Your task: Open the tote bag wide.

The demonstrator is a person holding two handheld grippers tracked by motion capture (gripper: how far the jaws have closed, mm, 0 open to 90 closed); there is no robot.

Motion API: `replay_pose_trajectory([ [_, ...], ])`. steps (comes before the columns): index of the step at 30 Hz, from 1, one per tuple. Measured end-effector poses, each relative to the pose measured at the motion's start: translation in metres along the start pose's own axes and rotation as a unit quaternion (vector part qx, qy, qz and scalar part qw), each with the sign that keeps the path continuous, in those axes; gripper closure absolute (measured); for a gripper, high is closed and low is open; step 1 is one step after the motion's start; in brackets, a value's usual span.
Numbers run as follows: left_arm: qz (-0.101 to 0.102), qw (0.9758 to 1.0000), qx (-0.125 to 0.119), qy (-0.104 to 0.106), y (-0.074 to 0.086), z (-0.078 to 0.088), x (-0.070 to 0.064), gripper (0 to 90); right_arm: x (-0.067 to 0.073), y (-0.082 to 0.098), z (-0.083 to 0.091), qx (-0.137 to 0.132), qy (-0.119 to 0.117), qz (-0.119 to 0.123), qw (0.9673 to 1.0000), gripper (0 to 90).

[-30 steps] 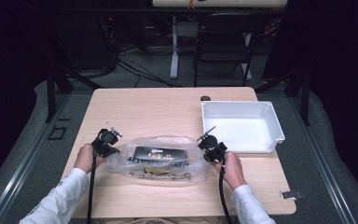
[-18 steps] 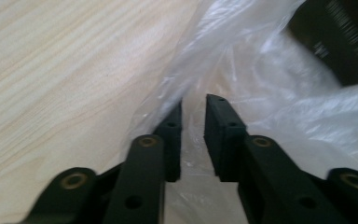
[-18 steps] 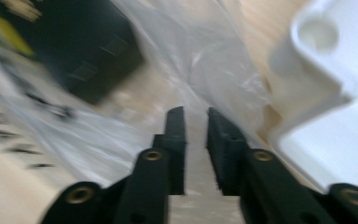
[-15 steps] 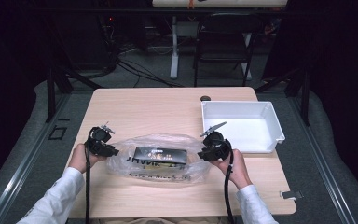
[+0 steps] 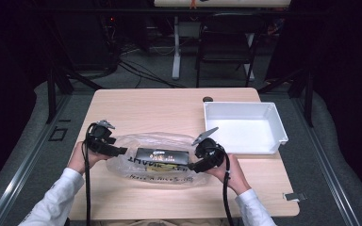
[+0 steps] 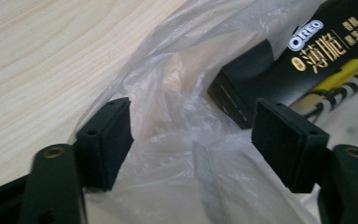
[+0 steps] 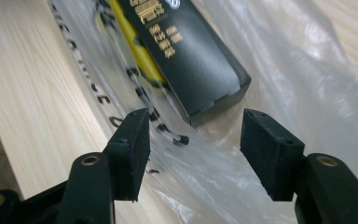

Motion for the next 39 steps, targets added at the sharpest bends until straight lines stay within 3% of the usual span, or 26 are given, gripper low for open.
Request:
replay_pose_trajectory([
  [2,-0.001,1.0,0.004,0.006,0.003,0.002,-0.001,27.4,0.002,0.003,-0.004,0.015,-0.006,0.01,0.9998,42.6],
  [6,-0.001,0.9986,0.052,0.012,0.018,-0.011,-0.002,33.2,0.006,0.012,-0.018,0.045,0.002,0.016,0.9989,53.0],
  [7,0.0,0.9979,0.063,0.014,0.022,-0.016,-0.002,42.7,0.007,0.016,-0.024,0.059,0.004,0.025,0.9979,63.4],
  [8,0.003,0.9974,0.071,0.014,0.024,-0.019,-0.002,42.7,0.007,0.016,-0.024,0.059,0.004,0.025,0.9979,63.4],
  [9,0.002,0.9962,0.086,0.018,0.028,-0.025,-0.002,53.3,0.01,0.019,-0.03,0.072,0.008,0.033,0.9968,73.4],
  [12,0.0,0.9944,0.104,0.019,0.035,-0.035,-0.002,70.8,0.012,0.023,-0.035,0.078,0.009,0.033,0.9963,87.1],
  [13,-0.003,0.9938,0.109,0.02,0.036,-0.036,-0.002,77.0,0.012,0.024,-0.037,0.08,0.009,0.033,0.9962,89.9],
  [18,-0.013,0.9908,0.134,0.005,0.041,-0.046,0.0,89.6,0.011,0.028,-0.041,0.099,0.016,0.035,0.9944,90.0],
  [23,-0.015,0.9879,0.154,-0.012,0.045,-0.047,0.005,90.0,0.006,0.037,-0.041,0.116,0.019,0.027,0.9927,90.0],
  [25,-0.016,0.988,0.153,-0.012,0.045,-0.048,0.005,90.0,0.003,0.04,-0.039,0.111,0.014,0.015,0.9936,90.0],
  [30,-0.026,0.9876,0.153,-0.024,0.043,-0.047,0.001,90.0,0.005,0.041,-0.037,0.115,0.013,0.015,0.9932,90.0],
  [31,-0.025,0.9878,0.152,-0.024,0.042,-0.045,0.001,87.7,0.006,0.041,-0.037,0.104,0.011,0.012,0.9944,89.0],
  [33,-0.019,0.9904,0.137,-0.003,0.04,-0.039,-0.001,75.7,0.006,0.037,-0.031,0.091,-0.001,0.021,0.9956,77.8],
  [35,-0.024,0.9926,0.119,0.007,0.036,-0.033,-0.004,68.7,0.008,0.032,-0.025,0.065,-0.013,0.011,0.9978,71.6],
  [36,-0.028,0.9935,0.109,0.014,0.034,-0.03,-0.006,66.9,0.009,0.029,-0.021,0.055,-0.016,0.019,0.9982,69.3],
  [38,-0.029,0.9946,0.098,0.018,0.031,-0.024,-0.009,62.7,0.009,0.025,-0.013,0.037,-0.011,0.018,0.9991,66.5],
  [39,-0.03,0.9953,0.09,0.018,0.029,-0.021,-0.01,58.4,0.009,0.02,-0.006,0.013,-0.005,0.015,0.9998,63.3],
])
Point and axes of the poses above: each handheld gripper's, and its own axes: z roughly backward along the jaws, y roughly out of its underside, x roughly to its left, the point moved 2 cm from there along -z, roughly forward along the jaws, and after that the axes turned 9 degrees about y, right-handed, at the moved point
